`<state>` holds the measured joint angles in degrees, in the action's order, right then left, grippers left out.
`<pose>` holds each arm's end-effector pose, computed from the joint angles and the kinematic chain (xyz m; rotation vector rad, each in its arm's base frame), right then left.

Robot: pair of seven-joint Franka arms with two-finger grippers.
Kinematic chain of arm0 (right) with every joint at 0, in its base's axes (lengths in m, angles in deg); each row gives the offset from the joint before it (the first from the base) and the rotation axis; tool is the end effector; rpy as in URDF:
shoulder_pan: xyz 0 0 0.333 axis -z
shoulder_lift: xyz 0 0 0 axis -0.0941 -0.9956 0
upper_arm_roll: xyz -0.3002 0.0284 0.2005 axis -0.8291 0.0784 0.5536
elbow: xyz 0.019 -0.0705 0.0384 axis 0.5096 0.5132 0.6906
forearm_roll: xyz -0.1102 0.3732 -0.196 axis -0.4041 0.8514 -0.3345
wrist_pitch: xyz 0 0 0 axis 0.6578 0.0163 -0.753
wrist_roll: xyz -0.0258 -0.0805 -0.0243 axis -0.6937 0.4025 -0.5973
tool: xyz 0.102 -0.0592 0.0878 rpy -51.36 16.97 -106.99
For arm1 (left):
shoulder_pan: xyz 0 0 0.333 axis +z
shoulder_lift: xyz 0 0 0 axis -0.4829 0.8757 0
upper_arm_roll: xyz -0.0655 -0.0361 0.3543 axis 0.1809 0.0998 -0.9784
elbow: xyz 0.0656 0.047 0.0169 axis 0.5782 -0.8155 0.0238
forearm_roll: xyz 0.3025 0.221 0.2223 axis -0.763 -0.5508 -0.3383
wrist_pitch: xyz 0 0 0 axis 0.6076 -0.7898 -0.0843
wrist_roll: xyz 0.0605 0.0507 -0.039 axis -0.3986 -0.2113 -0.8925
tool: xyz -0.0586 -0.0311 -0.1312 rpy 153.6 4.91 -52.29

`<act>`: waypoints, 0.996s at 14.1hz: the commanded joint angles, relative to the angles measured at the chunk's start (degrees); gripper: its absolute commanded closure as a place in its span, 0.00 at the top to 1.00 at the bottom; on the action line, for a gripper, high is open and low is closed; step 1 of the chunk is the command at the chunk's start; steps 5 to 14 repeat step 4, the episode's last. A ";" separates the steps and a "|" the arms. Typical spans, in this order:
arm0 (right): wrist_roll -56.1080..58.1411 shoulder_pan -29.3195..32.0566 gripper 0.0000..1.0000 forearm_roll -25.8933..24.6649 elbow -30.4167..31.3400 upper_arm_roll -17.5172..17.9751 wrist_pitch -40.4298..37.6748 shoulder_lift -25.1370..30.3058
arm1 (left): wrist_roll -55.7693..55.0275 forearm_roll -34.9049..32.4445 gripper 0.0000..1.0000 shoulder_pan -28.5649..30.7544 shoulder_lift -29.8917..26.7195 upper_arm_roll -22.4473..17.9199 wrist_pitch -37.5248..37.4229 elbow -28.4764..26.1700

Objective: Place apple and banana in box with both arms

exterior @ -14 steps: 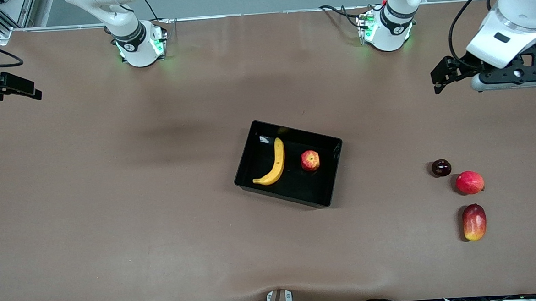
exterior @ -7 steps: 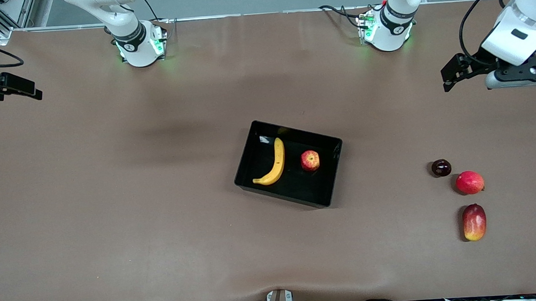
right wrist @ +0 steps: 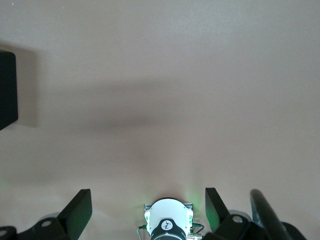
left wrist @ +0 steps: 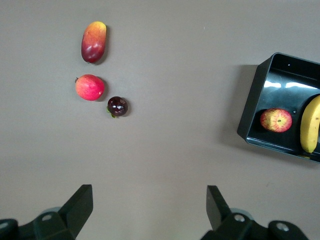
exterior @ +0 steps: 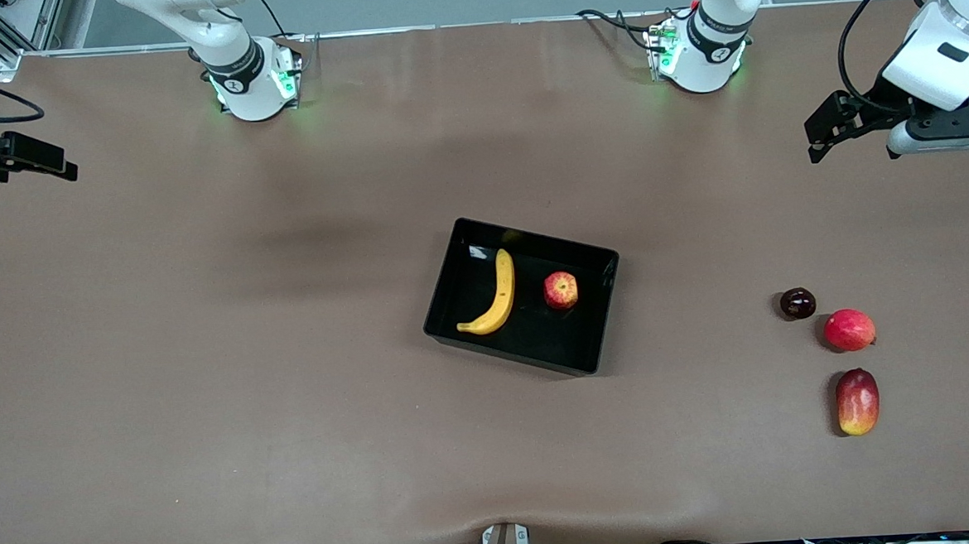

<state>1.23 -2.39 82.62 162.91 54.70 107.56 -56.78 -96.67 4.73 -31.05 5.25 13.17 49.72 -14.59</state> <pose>0.5577 -0.0341 0.6453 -3.0647 0.1015 0.3433 0.5582 -0.0849 0.6431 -3.1023 0.0528 -0.1018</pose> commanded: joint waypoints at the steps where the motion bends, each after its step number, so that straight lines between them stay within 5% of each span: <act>1: -0.11 1.21 1.00 1.00 0.54 0.62 -0.15 0.49 | 1.03 1.33 1.00 0.42 -0.63 0.03 -1.18 0.42; 14: -0.11 1.03 1.00 1.00 0.54 0.71 -0.23 0.49 | 0.68 1.24 1.00 0.42 -0.71 -0.06 -1.27 0.51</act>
